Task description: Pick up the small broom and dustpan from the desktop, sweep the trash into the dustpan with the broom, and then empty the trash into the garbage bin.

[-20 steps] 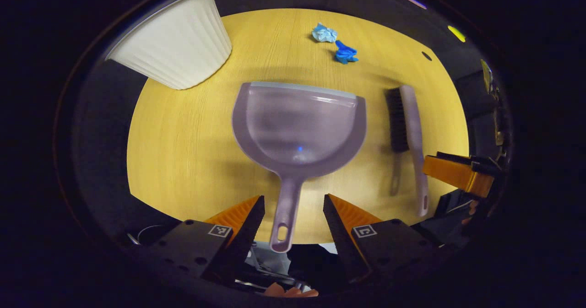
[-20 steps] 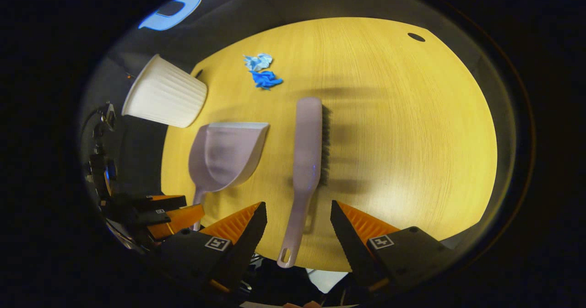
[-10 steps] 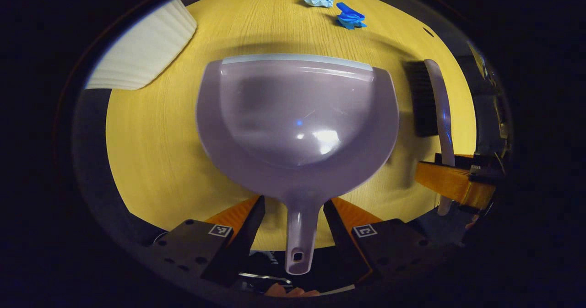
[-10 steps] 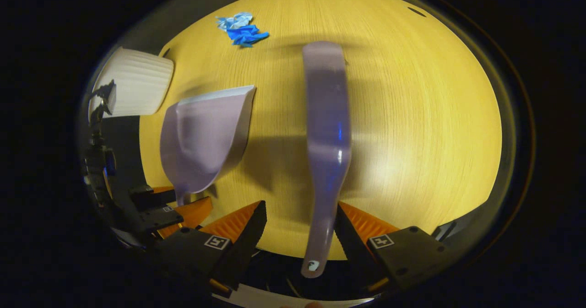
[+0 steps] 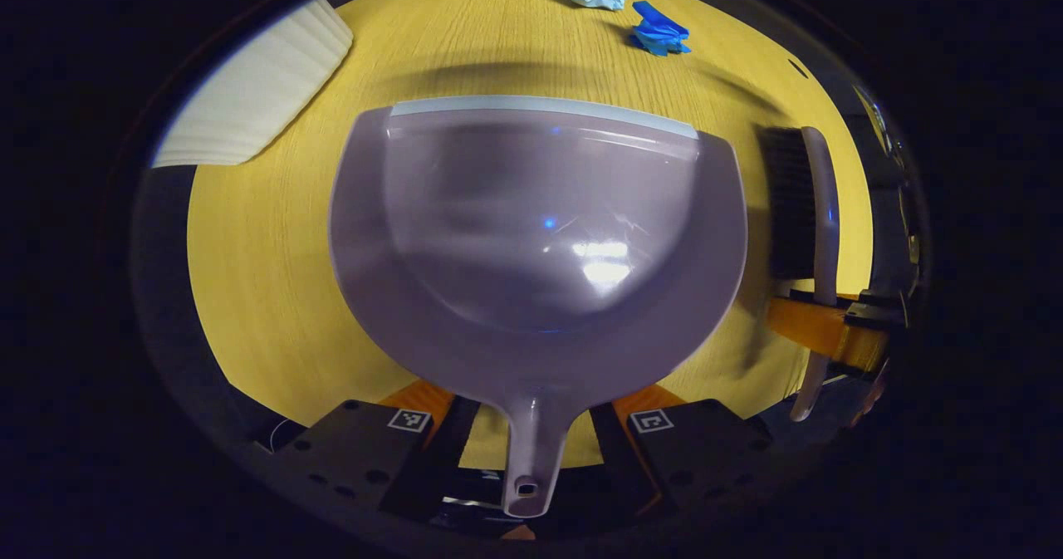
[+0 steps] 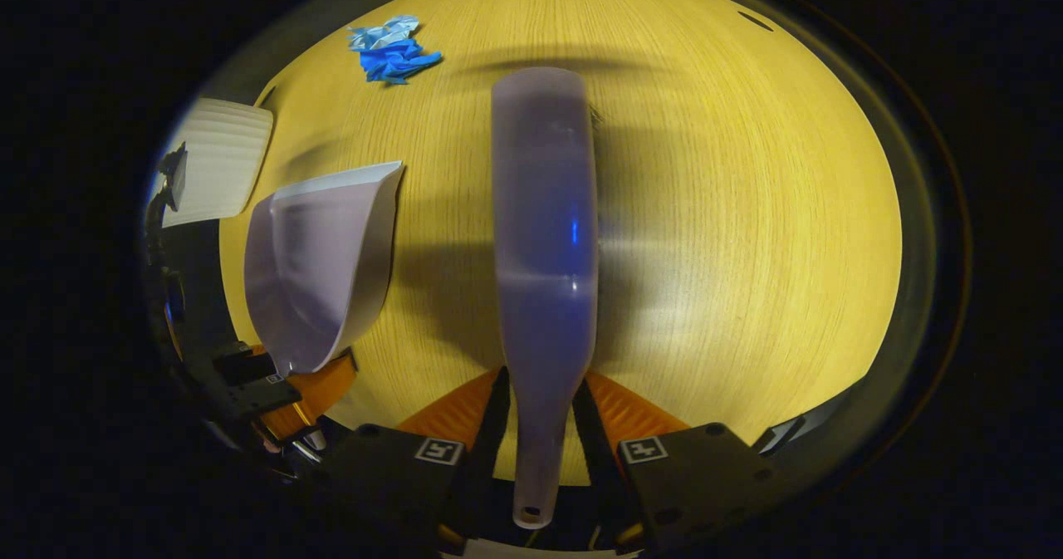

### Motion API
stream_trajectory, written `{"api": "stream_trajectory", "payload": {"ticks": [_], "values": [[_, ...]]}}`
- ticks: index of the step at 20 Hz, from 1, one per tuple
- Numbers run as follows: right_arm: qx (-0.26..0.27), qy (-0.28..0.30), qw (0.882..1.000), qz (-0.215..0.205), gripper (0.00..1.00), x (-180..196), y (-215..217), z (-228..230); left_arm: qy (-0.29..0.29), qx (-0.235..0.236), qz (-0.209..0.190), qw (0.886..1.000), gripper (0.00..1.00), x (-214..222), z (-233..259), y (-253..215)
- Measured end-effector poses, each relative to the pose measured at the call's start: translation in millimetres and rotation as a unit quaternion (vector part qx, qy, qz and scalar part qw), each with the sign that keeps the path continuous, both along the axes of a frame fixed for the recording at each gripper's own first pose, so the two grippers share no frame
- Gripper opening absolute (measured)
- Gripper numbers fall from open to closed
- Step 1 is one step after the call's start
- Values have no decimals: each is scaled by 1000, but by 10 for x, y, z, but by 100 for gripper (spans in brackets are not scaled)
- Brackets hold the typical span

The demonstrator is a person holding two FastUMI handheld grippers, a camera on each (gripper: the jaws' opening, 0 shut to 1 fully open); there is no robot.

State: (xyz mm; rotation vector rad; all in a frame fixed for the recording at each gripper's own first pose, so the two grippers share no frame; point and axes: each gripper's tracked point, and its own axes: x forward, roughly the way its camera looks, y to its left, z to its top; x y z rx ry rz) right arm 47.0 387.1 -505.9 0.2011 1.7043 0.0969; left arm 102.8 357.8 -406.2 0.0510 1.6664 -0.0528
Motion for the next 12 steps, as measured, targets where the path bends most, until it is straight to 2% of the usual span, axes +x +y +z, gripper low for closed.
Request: {"api": "stream_trajectory", "payload": {"ticks": [1, 2, 3, 5, 7, 8, 9, 10, 11, 12], "values": [[-3, 0, 1000, 4, 30, -2, 0, -17, 1, 3, -6, 1000, 64, 7, -8, 11], [-5, 0, 1000, 8, 24, 28, -30, 26, 0, -3, -11, 1000, 57, -8, -18, 2], [-3, -2, 1000, 8, 31, 13, 5, -41, -4, -4, -12, 1000, 55, 23, -44, -11], [-2, -5, 1000, 6, 28, 41, -1, -33, -14, -6, -17, 1000, 39, 94, 119, -22], [-1, -8, 1000, 15, 23, 53, -11, -39, -23, 0, -30, 999, 29, 99, -32, -7], [-2, -11, 1000, 19, 23, 57, -30, -31, -26, 1, -34, 999, 32, 104, -22, 2], [-5, -16, 1000, 24, 20, 63, -50, -41, -27, -1, -32, 999, 29, 118, -16, 0], [-9, -23, 999, 25, 12, 88, -85, -29, -27, -1, -32, 999, 29, 109, -17, 11], [-7, -27, 999, 28, 17, 87, -84, -25, -28, 1, -35, 999, 29, 114, -13, 19], [-3, -30, 999, 34, 17, 97, -84, -3, -30, 2, -40, 999, 28, 115, -14, 30]]}}
